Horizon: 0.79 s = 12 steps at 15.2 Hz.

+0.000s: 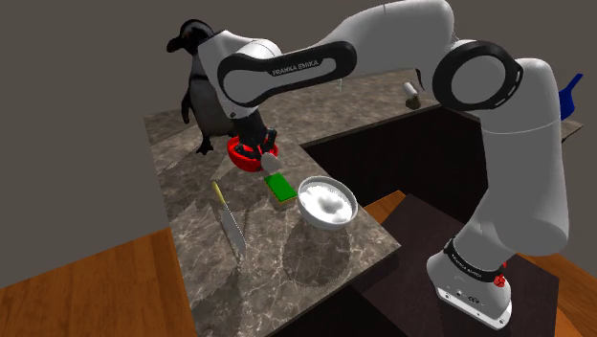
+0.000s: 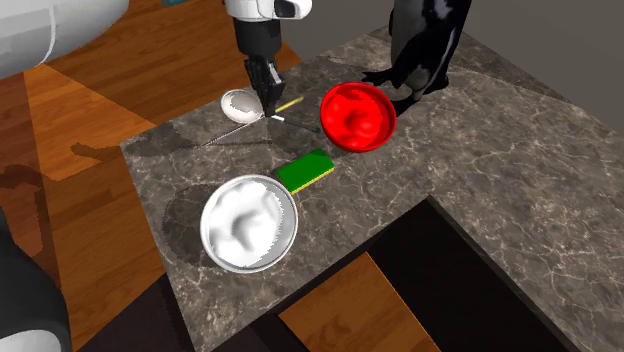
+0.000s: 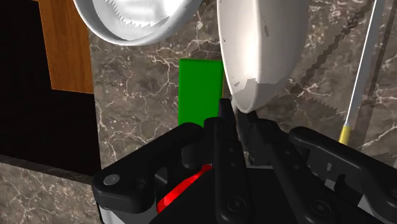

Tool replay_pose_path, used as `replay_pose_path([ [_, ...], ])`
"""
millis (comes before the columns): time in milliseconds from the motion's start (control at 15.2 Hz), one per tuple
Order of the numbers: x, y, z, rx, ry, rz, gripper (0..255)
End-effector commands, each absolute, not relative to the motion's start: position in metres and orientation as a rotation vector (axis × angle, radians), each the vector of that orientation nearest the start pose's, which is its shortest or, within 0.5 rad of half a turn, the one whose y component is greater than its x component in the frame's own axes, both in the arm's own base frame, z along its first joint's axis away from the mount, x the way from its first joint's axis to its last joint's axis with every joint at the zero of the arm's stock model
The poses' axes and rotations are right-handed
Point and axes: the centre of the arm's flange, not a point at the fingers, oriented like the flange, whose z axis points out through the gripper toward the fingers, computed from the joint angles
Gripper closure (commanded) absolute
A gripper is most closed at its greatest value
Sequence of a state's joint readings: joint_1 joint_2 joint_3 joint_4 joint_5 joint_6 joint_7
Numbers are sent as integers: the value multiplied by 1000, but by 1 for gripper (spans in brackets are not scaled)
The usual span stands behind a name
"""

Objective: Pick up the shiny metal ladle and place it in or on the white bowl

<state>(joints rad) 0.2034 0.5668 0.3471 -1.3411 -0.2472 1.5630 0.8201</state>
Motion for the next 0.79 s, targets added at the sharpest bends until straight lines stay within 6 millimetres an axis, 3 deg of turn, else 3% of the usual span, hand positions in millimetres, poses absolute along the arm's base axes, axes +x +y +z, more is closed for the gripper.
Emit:
replay_pose_path([
  [0, 599, 285, 397, -3336, 426, 350, 255],
  [726, 469, 222, 416, -3336, 426, 350, 255],
])
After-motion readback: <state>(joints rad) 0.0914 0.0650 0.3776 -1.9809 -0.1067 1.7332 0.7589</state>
